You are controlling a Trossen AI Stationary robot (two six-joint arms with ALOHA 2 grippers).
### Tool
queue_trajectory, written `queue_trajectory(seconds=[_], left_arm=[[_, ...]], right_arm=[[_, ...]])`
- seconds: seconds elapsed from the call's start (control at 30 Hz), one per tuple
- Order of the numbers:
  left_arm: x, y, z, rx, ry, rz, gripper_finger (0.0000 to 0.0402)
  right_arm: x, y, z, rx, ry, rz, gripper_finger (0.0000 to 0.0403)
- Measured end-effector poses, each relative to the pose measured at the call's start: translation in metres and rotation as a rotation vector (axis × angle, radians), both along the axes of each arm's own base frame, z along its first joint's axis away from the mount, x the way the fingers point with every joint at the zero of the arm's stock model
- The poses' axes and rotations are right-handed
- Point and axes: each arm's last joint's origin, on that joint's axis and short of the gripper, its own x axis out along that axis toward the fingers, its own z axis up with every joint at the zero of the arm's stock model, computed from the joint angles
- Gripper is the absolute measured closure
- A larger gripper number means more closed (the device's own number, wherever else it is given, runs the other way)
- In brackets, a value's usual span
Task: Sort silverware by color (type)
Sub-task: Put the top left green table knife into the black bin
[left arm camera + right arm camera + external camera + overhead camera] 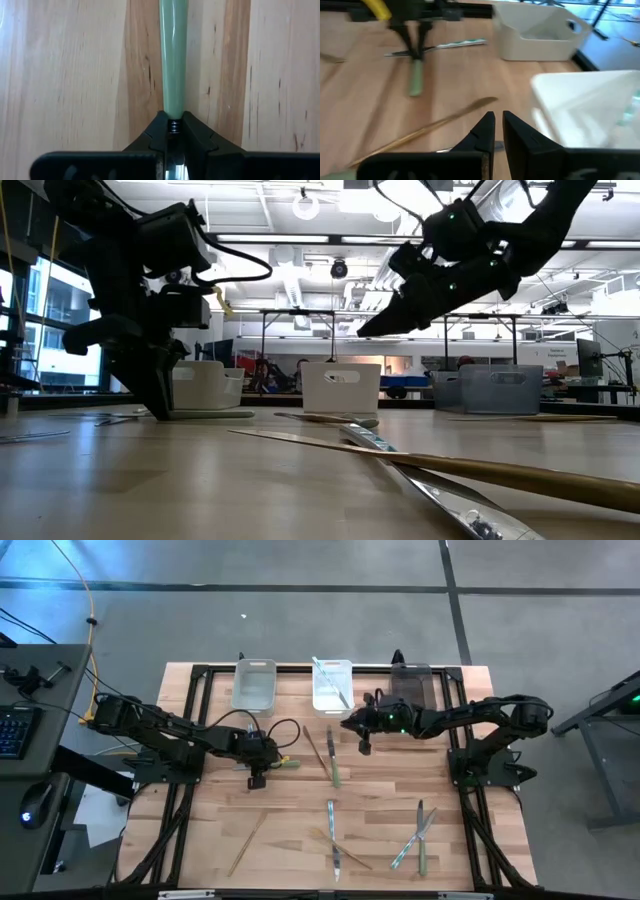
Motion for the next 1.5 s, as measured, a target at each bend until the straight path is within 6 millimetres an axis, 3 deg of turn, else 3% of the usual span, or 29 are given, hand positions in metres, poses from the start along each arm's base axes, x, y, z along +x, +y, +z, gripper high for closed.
queue_trajectory(seconds=[0.13,0.3,0.47,0.63,0.97,1.13,1.5], left_arm=[[0.0,0.001,0.0,-0.014,-0.003,-0.001,0.0383],[0.001,0.003,0.001,-0.029,-0.014,0.007,0.0383],[0.003,0.003,0.001,-0.032,-0.041,0.005,0.0383],[0.004,0.003,0.002,-0.038,-0.051,0.01,0.0386],[0.008,0.001,0.004,-0.042,-0.092,0.009,0.0397],[0.008,0.001,0.005,-0.041,-0.099,0.01,0.0399],[0.011,0.001,0.006,-0.04,-0.132,0.01,0.0401]], right_arm=[[0.006,0.023,0.001,-0.001,-0.002,0.062,0.0358],[0.024,0.047,0.005,0.038,-0.019,0.083,0.03],[0.048,0.058,-0.001,0.121,-0.008,0.096,0.0245],[0.075,0.06,-0.014,0.203,0.038,0.07,0.0216],[0.121,0.06,-0.048,0.231,0.218,0.052,0.0212],[0.137,0.06,-0.049,0.211,0.228,0.079,0.0212],[0.137,0.06,-0.063,0.215,0.291,0.07,0.023]])
